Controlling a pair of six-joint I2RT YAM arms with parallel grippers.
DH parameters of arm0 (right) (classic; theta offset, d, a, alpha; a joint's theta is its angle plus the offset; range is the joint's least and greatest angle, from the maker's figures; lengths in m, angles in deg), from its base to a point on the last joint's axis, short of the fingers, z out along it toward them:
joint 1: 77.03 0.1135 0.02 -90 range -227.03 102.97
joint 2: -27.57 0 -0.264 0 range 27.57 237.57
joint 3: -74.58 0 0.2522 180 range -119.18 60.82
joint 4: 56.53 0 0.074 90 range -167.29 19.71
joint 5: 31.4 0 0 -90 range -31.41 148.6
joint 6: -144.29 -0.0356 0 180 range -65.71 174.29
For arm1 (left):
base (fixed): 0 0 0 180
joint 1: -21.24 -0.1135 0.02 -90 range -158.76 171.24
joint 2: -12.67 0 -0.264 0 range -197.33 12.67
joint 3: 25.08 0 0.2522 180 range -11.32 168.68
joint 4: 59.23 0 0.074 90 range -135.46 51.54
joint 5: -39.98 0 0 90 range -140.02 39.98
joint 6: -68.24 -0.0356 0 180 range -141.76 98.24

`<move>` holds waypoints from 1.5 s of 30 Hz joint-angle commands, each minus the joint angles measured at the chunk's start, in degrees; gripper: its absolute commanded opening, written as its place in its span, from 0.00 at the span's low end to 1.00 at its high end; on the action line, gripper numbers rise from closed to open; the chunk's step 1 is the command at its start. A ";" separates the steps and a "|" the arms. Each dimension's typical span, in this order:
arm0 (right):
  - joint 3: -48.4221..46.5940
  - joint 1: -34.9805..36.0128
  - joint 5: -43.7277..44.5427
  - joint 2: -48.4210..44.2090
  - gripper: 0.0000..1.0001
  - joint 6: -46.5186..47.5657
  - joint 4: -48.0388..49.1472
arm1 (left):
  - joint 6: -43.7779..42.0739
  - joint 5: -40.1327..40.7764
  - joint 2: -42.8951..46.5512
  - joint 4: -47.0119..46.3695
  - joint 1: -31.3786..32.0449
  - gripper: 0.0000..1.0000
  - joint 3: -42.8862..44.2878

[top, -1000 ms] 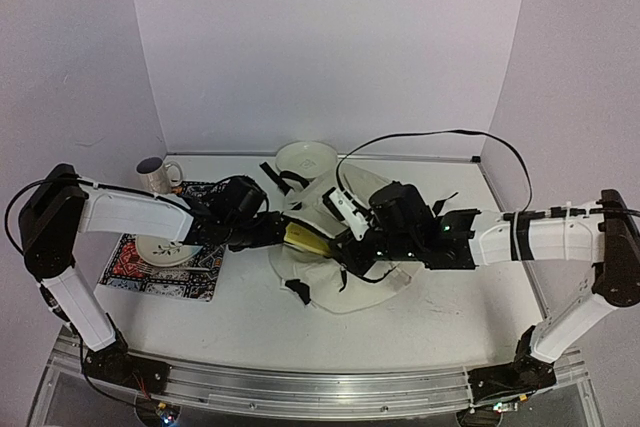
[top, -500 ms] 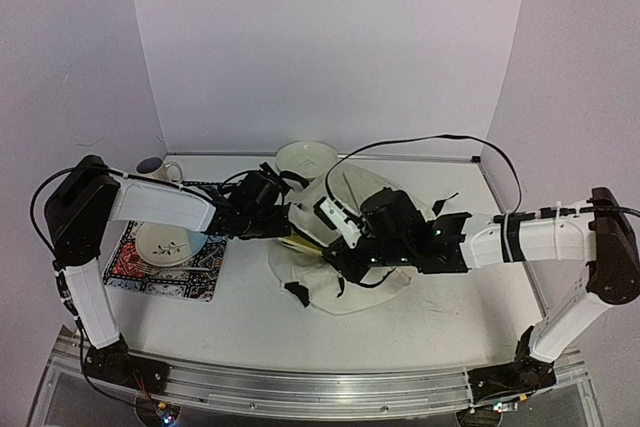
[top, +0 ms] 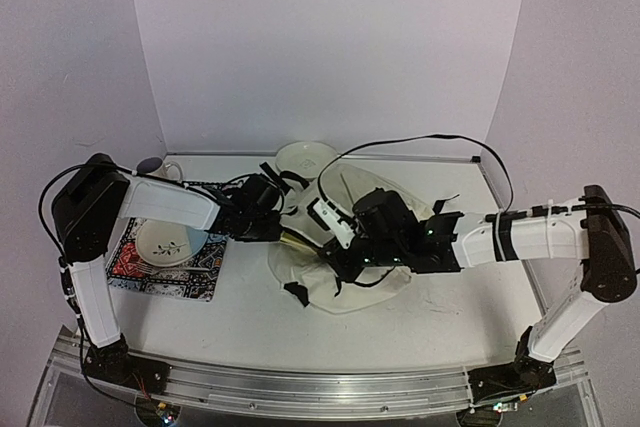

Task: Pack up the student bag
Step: Adjust the student bag at the center of the board.

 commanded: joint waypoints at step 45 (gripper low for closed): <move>-3.28 0.63 5.49 -8.92 0.49 -5.98 -9.24 | -4.04 -25.36 42.62 1.20 1.29 0.52 -17.15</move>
